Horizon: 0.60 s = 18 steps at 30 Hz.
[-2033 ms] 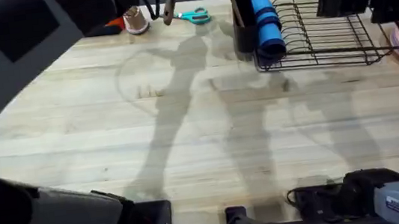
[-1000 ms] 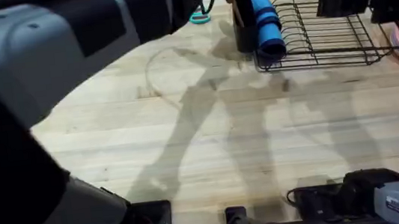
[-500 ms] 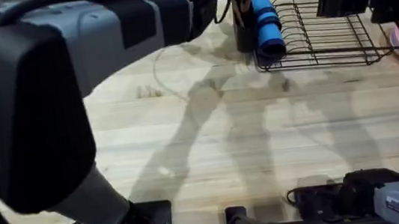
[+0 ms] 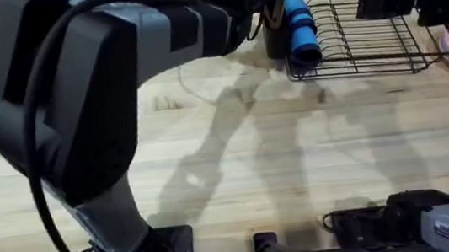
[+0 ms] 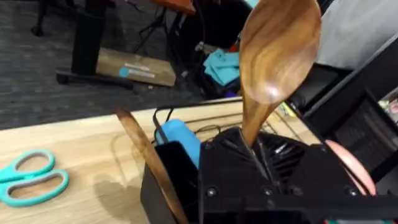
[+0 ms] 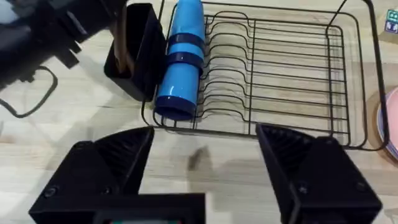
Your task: Pick up the spoon on the table one by one and put them onto the rack
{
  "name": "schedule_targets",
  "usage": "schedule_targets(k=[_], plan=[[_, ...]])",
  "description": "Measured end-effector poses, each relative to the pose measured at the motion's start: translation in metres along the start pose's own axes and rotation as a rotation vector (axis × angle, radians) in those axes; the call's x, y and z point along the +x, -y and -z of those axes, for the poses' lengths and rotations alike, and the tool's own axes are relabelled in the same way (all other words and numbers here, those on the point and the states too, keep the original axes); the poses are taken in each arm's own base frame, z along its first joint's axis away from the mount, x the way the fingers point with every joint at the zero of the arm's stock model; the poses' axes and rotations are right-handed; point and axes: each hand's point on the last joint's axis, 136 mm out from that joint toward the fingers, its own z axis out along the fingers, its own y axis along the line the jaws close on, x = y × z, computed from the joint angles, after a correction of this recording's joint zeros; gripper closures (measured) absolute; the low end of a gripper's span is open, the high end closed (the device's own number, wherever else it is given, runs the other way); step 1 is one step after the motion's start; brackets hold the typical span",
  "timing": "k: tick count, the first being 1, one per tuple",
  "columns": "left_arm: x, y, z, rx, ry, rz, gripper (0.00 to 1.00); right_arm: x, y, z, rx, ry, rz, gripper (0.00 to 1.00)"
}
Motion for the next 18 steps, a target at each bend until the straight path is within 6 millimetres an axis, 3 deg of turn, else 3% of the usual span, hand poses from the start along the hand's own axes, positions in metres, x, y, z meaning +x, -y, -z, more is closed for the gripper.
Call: schedule_targets(k=[12,18], plan=[[0.047,-0.015,0.004,-0.065,-0.189,-0.003,0.959,0.0,0.0,0.0,0.0,0.0,0.0,0.003],[0.055,-0.013,0.006,-0.052,-0.225,0.002,0.96,0.0,0.0,0.0,0.0,0.0,0.0,0.003]])
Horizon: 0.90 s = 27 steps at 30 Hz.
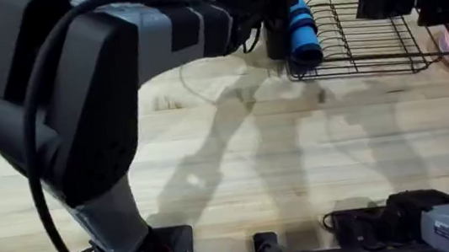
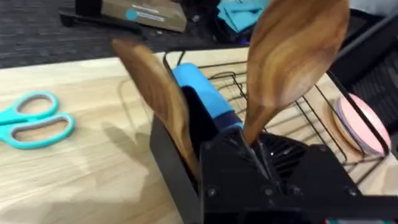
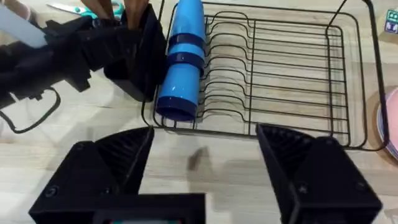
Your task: Pick up the spoon on the table one by one and put them onto the rack
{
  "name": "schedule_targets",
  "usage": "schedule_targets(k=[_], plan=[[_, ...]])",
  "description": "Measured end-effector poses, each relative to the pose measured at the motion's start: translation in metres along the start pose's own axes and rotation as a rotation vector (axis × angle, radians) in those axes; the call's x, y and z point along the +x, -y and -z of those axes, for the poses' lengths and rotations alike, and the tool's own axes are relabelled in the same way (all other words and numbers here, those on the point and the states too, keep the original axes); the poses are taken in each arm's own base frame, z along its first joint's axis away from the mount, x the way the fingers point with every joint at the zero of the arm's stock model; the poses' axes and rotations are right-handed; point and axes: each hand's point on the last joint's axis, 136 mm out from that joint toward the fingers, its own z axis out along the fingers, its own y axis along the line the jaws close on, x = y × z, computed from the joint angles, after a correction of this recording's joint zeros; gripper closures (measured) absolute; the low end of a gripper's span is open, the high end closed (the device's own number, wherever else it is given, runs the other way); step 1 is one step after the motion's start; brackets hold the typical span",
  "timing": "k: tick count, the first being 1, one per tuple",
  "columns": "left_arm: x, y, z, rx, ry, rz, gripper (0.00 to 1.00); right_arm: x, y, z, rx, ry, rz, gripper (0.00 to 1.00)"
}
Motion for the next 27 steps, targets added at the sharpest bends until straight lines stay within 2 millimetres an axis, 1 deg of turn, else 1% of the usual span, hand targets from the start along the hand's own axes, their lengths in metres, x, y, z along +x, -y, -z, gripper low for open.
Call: schedule_targets(k=[3,8,11,14,16,18,20,23,26,27], plan=[[0.005,0.003,0.0,0.019,-0.026,0.002,0.958,0.0,0.0,0.0,0.0,0.0,0.0,0.003],[0.019,-0.001,0.001,0.01,-0.085,0.01,0.958,0.0,0.0,0.0,0.0,0.0,0.0,0.003],[0.021,0.0,0.002,0.013,-0.096,0.011,0.948,0.0,0.0,0.0,0.0,0.0,0.0,0.003],[0.022,0.0,0.003,0.014,-0.102,0.011,0.874,0.0,0.0,0.0,0.0,-0.001,0.0,0.004],[0.026,0.0,0.003,0.014,-0.118,0.015,0.805,0.0,0.0,0.0,0.0,0.0,0.0,0.004],[0.029,0.0,0.003,0.013,-0.131,0.017,0.706,0.0,0.0,0.0,0.0,0.0,0.0,0.004],[0.029,0.0,0.003,0.014,-0.13,0.016,0.633,0.0,0.0,0.0,0.0,0.0,0.0,0.004],[0.029,0.0,0.003,0.014,-0.131,0.017,0.564,0.0,0.0,0.0,0.0,0.0,0.0,0.003],[0.029,0.0,0.003,0.017,-0.131,0.013,0.523,0.0,0.0,0.0,0.0,0.0,0.0,0.003],[0.029,0.001,0.003,0.019,-0.132,0.005,0.485,0.0,0.0,0.0,0.0,0.0,0.0,0.003]])
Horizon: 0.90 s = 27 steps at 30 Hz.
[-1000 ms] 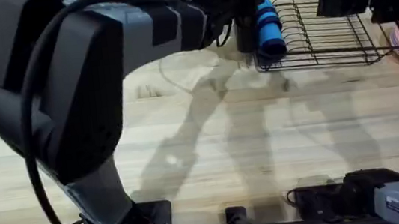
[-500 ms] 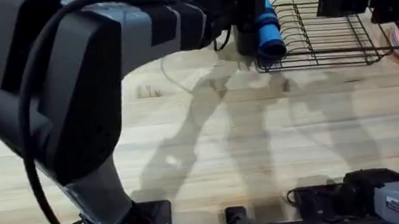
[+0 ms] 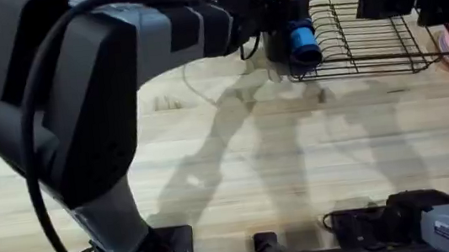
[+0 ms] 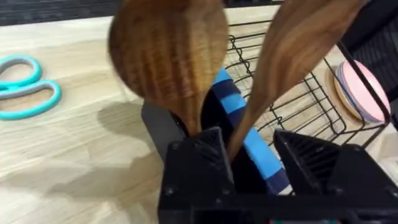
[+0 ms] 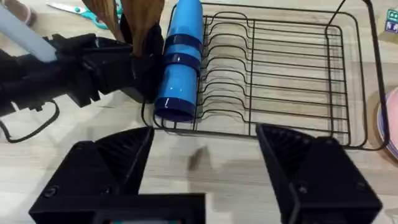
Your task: Pick up the spoon on the table one by one and put them onto the rack
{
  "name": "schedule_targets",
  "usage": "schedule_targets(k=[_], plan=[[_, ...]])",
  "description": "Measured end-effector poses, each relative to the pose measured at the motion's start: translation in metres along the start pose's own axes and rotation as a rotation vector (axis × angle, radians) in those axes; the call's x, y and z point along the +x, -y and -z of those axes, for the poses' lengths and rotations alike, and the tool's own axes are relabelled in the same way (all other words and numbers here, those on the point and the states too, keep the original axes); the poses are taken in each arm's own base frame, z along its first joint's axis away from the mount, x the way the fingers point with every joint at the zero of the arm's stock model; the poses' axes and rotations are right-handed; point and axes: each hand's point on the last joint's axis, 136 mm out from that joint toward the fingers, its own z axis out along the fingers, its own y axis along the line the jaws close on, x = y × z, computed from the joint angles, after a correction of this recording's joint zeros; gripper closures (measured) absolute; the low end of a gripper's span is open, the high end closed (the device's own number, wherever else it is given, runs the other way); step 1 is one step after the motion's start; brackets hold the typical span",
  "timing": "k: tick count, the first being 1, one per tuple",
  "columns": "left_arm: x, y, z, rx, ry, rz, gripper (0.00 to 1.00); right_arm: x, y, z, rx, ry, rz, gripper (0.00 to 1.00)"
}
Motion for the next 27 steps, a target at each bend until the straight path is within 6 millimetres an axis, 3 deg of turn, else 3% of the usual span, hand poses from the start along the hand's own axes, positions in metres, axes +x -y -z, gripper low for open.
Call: schedule_targets(k=[9,18,24,27], plan=[[-0.005,0.007,0.005,0.013,0.009,-0.067,0.406,0.0,0.0,0.0,0.0,0.0,0.0,0.003],[-0.031,0.026,0.041,0.018,0.04,-0.093,0.364,0.0,0.0,0.0,0.0,0.0,0.0,0.004],[-0.012,0.02,0.054,-0.023,-0.061,-0.103,0.359,0.0,0.0,0.0,0.0,0.0,0.0,0.003],[0.0,0.016,0.061,-0.044,-0.118,-0.124,0.298,0.0,0.0,0.0,0.0,0.0,0.0,0.003]])
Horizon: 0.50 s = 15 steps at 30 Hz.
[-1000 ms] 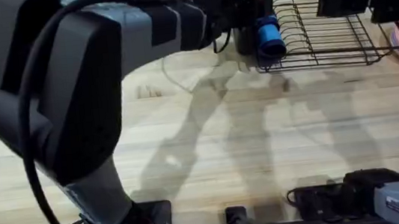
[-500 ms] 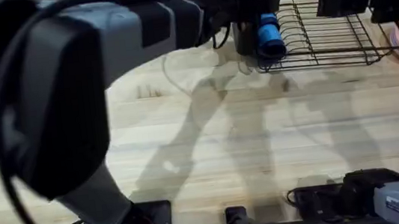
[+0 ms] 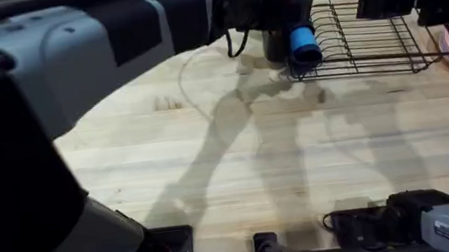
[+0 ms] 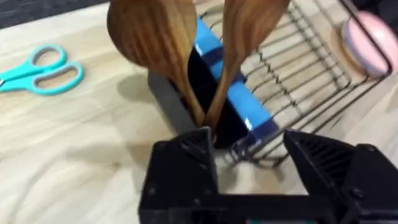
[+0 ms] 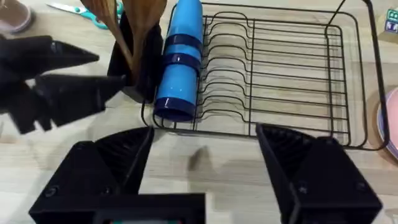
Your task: Pick up the spoon on the table one by one and put them onto the rack
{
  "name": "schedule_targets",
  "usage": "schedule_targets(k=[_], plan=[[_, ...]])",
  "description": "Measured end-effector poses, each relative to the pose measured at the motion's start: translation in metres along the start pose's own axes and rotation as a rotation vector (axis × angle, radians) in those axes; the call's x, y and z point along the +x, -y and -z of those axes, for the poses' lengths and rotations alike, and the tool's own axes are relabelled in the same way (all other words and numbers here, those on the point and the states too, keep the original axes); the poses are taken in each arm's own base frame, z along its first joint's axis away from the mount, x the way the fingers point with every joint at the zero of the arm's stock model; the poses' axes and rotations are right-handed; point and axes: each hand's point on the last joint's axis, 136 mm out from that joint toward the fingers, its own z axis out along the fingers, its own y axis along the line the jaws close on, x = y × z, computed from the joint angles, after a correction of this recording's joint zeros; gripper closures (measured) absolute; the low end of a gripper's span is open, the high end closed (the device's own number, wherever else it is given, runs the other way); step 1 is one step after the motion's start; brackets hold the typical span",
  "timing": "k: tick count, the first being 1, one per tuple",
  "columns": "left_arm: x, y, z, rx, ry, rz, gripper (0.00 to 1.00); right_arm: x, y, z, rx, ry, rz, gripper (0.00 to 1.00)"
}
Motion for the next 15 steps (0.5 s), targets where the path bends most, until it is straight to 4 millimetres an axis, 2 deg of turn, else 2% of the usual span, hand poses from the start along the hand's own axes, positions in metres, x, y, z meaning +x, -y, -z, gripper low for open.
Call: schedule_targets(k=[5,10,15], plan=[[0.009,-0.006,0.024,-0.061,-0.059,-0.041,0.152,0.0,0.0,0.0,0.0,0.0,0.0,0.003],[-0.002,-0.021,0.067,-0.136,-0.045,-0.044,0.025,0.0,0.0,0.0,0.0,0.0,0.0,0.003],[-0.002,-0.051,0.115,-0.229,-0.06,0.008,0.006,0.0,0.0,0.0,0.0,-0.001,0.0,0.003]])
